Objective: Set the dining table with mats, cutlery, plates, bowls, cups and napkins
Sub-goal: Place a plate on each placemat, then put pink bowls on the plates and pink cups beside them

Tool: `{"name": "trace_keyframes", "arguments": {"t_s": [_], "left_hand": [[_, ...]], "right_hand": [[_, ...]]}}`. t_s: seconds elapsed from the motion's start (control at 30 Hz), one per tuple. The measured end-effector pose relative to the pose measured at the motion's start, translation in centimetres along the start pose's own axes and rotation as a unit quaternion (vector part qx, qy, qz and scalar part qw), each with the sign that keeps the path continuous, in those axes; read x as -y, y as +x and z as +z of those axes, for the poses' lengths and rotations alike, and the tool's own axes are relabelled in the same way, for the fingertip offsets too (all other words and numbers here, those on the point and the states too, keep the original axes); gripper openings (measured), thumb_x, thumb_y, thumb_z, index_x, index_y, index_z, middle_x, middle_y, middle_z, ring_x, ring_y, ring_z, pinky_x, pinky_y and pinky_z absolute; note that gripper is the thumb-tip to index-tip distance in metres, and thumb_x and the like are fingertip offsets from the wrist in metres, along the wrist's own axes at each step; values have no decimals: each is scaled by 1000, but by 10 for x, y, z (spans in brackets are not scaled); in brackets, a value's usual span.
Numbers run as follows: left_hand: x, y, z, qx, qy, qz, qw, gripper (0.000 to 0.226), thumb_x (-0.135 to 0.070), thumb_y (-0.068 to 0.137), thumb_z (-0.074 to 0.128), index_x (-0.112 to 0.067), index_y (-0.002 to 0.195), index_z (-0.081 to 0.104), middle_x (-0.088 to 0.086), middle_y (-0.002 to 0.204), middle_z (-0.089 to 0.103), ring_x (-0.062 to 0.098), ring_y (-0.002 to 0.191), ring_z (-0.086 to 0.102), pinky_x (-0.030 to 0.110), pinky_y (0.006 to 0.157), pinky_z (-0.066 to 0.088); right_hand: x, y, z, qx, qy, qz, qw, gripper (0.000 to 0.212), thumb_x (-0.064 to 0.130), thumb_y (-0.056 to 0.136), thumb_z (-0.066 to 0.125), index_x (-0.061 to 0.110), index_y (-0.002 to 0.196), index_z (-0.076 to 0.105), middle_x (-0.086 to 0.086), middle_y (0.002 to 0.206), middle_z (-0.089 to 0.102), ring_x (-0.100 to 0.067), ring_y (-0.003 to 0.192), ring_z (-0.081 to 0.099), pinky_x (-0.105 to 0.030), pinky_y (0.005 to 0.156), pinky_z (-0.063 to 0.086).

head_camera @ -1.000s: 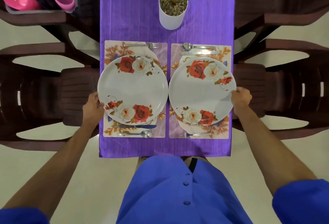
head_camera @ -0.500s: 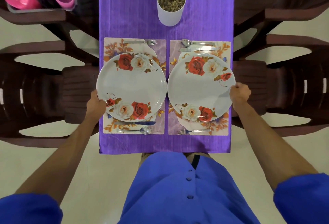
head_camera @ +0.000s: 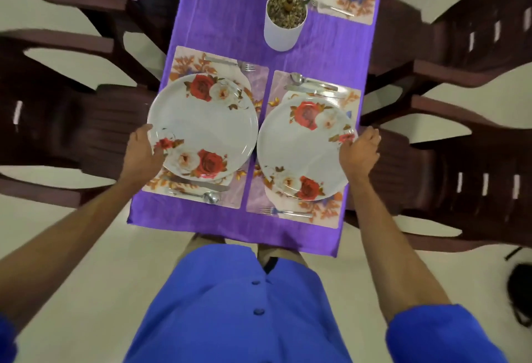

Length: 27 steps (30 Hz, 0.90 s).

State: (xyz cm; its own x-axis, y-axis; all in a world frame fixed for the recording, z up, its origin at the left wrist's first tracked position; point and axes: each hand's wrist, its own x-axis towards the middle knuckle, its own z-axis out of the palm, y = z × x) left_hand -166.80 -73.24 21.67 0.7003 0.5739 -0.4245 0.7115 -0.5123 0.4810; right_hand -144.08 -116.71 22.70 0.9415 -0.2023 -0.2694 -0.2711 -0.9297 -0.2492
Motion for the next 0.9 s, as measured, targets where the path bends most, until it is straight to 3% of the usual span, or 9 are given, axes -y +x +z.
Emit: {"name": "trace_keyframes", "arguments": {"t_s": [0.1,0.2,0.33,0.47,0.53,0.67,0.73,0.8,0.9], "left_hand": [[3,-26,-11,0,-16,51,999,56,-17,97,66,-9,148,44,18,145,52,36,135,49,50,111,41],[19,-63,-37,-38,-75,44,995,52,-14,97,67,-7,145,48,16,141,56,33,129,54,43,106,43],[78,-99,-81,-52,-112,35,992,39,-32,101,68,-12,134,63,6,129,70,25,116,67,31,96,46],[164,-139,-146,-70,-171,13,983,47,-43,90,79,-20,128,67,-6,115,70,15,98,69,27,88,47],[207,-159,-181,-114,-163,9,980,47,-50,91,74,-21,127,68,-7,113,70,10,99,66,26,88,47],[280,-182,-246,-180,-165,25,969,50,-61,93,61,-22,122,70,-9,113,74,7,102,68,26,84,49],[312,-183,-276,-196,-175,30,964,50,-64,93,58,-24,119,71,-9,111,75,7,104,69,28,85,53],[338,-174,-303,-215,-189,25,958,44,-61,96,59,-24,118,72,-9,111,75,7,104,69,29,88,54],[367,-147,-346,-234,-204,15,950,32,-49,99,65,-24,117,72,-12,111,74,2,102,68,19,85,50]], "right_hand": [[30,-36,-22,20,78,-96,992,49,10,97,59,-2,143,48,-23,143,54,-40,130,54,-45,105,45],[81,-98,-32,53,140,-213,966,40,13,101,61,0,139,58,-18,138,63,-33,127,60,-31,106,41],[154,-199,-16,172,167,-314,919,27,13,100,65,3,125,69,-13,121,73,-26,109,70,-14,88,44],[232,-309,27,258,152,-370,879,22,13,99,66,9,119,73,-5,111,76,-15,95,71,-24,93,54],[272,-365,45,277,142,-404,860,21,11,99,66,7,118,74,-2,106,74,-3,84,65,-11,84,49],[353,-447,70,313,124,-441,832,19,35,96,71,22,109,76,18,76,69,6,66,59,-15,71,45],[399,-476,80,337,122,-437,825,34,57,85,75,30,105,74,19,75,70,2,69,63,-22,69,49],[442,-492,91,349,111,-453,813,56,79,71,70,33,104,73,13,88,74,-9,82,70,-36,77,57],[510,-508,108,330,92,-494,799,59,84,81,56,33,107,73,10,96,74,-10,93,71,-42,89,58]]}}
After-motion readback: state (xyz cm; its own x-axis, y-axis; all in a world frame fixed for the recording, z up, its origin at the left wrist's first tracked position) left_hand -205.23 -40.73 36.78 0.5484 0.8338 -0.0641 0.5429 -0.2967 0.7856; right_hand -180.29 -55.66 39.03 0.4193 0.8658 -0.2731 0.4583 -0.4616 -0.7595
